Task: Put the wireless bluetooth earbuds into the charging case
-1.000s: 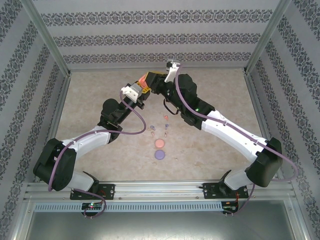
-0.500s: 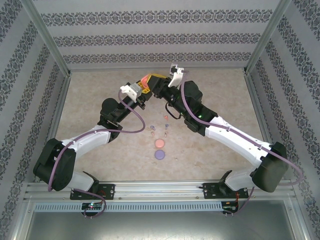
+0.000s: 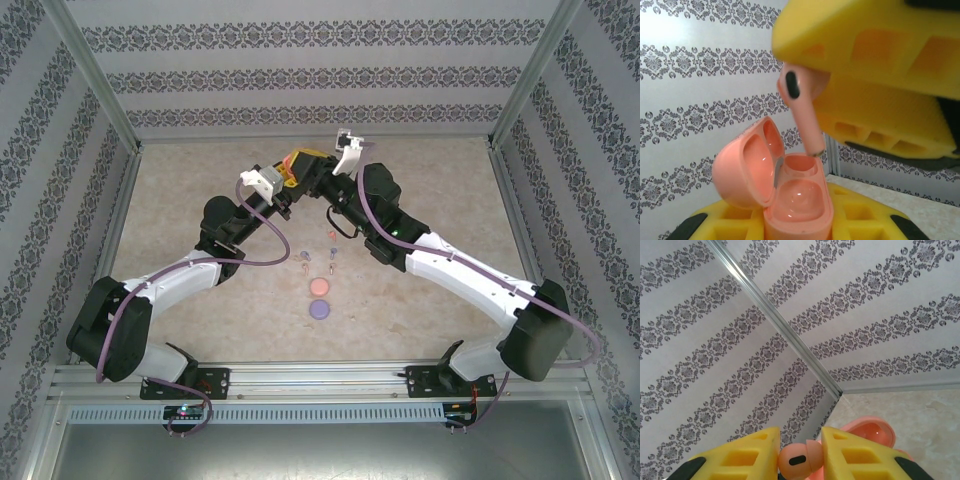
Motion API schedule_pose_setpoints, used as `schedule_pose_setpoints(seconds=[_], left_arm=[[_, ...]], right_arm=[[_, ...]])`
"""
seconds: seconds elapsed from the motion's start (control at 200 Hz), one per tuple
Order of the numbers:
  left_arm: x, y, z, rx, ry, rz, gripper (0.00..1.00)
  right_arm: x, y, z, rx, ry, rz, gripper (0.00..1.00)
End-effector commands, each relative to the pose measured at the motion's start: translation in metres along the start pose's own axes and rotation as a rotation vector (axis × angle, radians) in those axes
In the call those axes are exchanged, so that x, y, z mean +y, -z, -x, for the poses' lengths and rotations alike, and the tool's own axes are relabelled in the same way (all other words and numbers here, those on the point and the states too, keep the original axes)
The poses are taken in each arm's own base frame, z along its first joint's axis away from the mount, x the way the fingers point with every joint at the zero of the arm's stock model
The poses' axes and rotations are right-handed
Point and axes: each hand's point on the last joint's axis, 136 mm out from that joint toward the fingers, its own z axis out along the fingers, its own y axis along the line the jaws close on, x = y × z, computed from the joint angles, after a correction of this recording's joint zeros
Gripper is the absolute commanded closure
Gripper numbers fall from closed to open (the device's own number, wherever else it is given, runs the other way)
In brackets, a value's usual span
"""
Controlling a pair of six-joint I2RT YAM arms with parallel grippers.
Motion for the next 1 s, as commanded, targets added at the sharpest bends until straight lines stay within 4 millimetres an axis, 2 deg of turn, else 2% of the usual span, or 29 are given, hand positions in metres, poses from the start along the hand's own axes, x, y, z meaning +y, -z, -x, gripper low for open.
schedule_pose_setpoints(seconds=[0.0, 0.295, 0.994], left_arm=[[-0.005, -0.006, 0.027, -0.087, -0.007, -0.022, 1.00], [-0.004, -0.006, 0.029, -0.088, -0.008, -0.021, 1.00], [-0.004, -0.005, 0.045, -0.124, 0.009, -0.023, 1.00]], right_arm=[[0.009, -0.003, -0.005, 0.001, -0.017, 0.042, 0.73], [0.001, -0.009, -0.013, 0.011, -0.020, 0.022, 0.73], [-0.022, -0.002, -0.027, -0.001, 0.054, -0.032, 0.73]])
